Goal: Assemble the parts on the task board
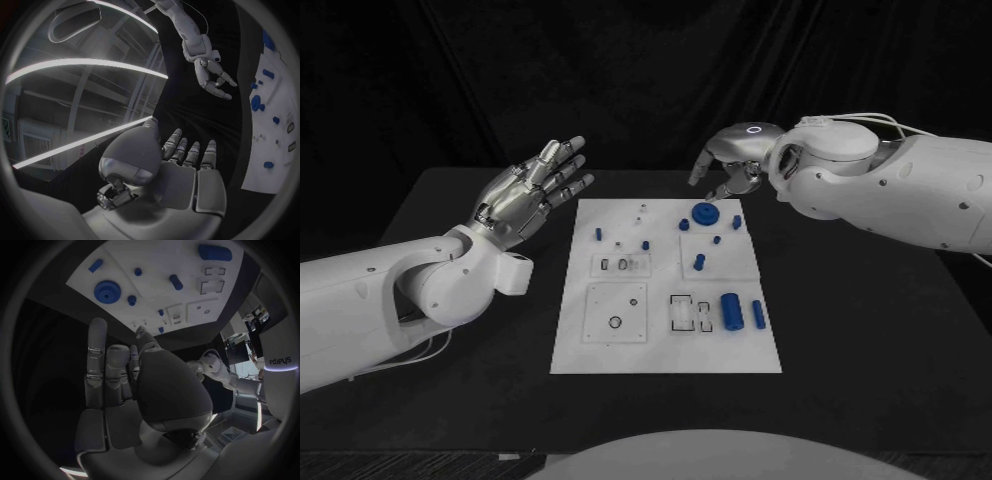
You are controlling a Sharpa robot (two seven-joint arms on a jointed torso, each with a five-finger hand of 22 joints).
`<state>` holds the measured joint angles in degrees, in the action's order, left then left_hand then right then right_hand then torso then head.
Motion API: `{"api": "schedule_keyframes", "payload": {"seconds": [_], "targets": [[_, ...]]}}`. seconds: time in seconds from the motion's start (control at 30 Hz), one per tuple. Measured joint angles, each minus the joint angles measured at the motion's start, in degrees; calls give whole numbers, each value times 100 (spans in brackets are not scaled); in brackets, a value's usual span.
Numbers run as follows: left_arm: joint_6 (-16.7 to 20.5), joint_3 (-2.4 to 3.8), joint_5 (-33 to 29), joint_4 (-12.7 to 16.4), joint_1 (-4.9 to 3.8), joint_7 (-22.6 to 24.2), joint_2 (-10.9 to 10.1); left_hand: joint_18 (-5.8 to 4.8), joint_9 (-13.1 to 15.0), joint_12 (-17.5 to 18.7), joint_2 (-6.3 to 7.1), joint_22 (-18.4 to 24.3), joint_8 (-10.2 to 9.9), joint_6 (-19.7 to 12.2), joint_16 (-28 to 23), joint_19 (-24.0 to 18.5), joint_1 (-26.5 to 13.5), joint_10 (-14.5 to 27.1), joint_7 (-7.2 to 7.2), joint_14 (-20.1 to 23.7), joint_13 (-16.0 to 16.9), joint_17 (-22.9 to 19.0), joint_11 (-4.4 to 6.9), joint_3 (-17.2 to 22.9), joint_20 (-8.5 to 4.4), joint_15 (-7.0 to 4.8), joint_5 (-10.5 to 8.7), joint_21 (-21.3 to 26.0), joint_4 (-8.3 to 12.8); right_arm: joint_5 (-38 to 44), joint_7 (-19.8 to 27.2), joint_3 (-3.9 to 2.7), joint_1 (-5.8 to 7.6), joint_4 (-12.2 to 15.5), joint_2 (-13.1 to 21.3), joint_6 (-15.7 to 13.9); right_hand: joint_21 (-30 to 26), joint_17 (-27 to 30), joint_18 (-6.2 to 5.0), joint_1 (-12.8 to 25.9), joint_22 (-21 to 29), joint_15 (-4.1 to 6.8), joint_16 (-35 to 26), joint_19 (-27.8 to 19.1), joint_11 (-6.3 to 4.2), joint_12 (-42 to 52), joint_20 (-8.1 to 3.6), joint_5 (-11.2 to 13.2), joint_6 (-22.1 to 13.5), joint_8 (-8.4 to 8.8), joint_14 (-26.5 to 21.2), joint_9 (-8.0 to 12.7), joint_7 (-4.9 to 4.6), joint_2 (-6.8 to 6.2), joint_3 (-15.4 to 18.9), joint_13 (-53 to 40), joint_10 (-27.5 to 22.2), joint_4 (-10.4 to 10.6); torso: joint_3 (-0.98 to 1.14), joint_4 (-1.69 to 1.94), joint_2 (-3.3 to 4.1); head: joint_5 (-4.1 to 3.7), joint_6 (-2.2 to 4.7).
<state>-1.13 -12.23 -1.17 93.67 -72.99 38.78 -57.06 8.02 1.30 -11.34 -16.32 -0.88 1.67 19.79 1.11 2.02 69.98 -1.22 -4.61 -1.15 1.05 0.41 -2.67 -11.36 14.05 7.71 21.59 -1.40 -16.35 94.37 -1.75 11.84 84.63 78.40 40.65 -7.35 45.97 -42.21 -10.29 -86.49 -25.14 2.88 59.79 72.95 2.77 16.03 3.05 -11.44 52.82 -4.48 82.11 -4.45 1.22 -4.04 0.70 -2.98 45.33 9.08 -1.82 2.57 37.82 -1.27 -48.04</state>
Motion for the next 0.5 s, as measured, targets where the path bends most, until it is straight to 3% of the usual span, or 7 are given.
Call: {"api": "schedule_keyframes", "payload": {"seconds": [0.1, 0.2, 0.3, 0.43, 0.47, 0.5], "targets": [[-2, 1, -22, 0, 0, 0, 15, 0, 1, -1, -21, 0, 0, 0, 41, 50, 22, 0, 0, 0, 0, 1, 0, 0, 49, 1, 27, -14, 0, 202, -86, 0, -26, -25, -13, 152, 213, -312, 0, -17, -250, 40, 237, -16, 0, -56, -19, -11, 0, 0, 44, 0, 0, -17, -72, 0, 0, -69, -9, 71, 25, -75, 38], [-5, 3, -45, -8, 0, 1, 32, -1, 3, -1, -21, 0, 0, 9, 46, 50, 22, 0, -8, 0, 0, 0, 0, 0, 50, 1, 92, -14, 0, 325, -144, 0, -38, -47, -48, 243, 491, -577, 0, -20, -577, 40, 401, -17, 1, -99, -18, -10, 0, 0, 153, 0, 0, -20, -150, -1, 1, 8, -26, 155, 53, -171, 82], [-9, 3, -65, -13, 0, 1, 42, -1, 17, -2, -8, 0, 0, 41, 46, 51, 127, 0, -39, 0, 0, 0, 0, 0, 50, 2, 143, -14, 0, 405, -169, -3, -50, -63, -86, 293, 600, -720, 1, -20, -757, 40, 511, -8, 2, -99, -21, -11, 0, 0, 153, -1, 0, -20, -151, -3, 4, 7, -38, 218, 77, -201, 86], [-19, 3, -83, -15, -1, 2, 49, 0, 19, -3, -7, 0, 0, 41, 48, 90, 128, 0, -39, 3, 0, 0, -1, 0, 89, 5, 159, -14, 0, 493, -179, -3, -90, -111, -123, 328, 711, -826, 2, -20, -917, 40, 600, 94, 37, -99, -29, -165, -1, 0, 153, -1, 0, -20, -222, -10, 45, -63, -68, 282, 112, -237, 124], [-20, 2, -86, -15, -1, 2, 45, 0, 20, -3, -7, -1, 0, 41, 49, 90, 128, 0, -39, 49, 1, 1, -1, 0, 90, 51, 159, -14, 0, 510, -180, -3, -105, -119, -136, 333, 722, -902, 1, -20, -985, 41, 617, 95, 38, -99, -29, -170, -5, 0, 153, -1, 2, -20, -223, -10, 53, -64, -76, 295, 119, -244, 126], [-22, 2, -90, -16, -1, 2, 39, 0, 20, -3, -7, -1, 0, 41, 92, 90, 128, 0, -39, 49, 1, 1, -1, 0, 90, 51, 159, -14, 0, 527, -181, -3, -122, -128, -153, 335, 934, -1058, 2, -20, -1179, 41, 733, 95, -2, -101, -29, -303, -81, 0, 154, 0, 57, -20, -318, -12, 184, -158, -86, 308, 126, -249, 130]]}}
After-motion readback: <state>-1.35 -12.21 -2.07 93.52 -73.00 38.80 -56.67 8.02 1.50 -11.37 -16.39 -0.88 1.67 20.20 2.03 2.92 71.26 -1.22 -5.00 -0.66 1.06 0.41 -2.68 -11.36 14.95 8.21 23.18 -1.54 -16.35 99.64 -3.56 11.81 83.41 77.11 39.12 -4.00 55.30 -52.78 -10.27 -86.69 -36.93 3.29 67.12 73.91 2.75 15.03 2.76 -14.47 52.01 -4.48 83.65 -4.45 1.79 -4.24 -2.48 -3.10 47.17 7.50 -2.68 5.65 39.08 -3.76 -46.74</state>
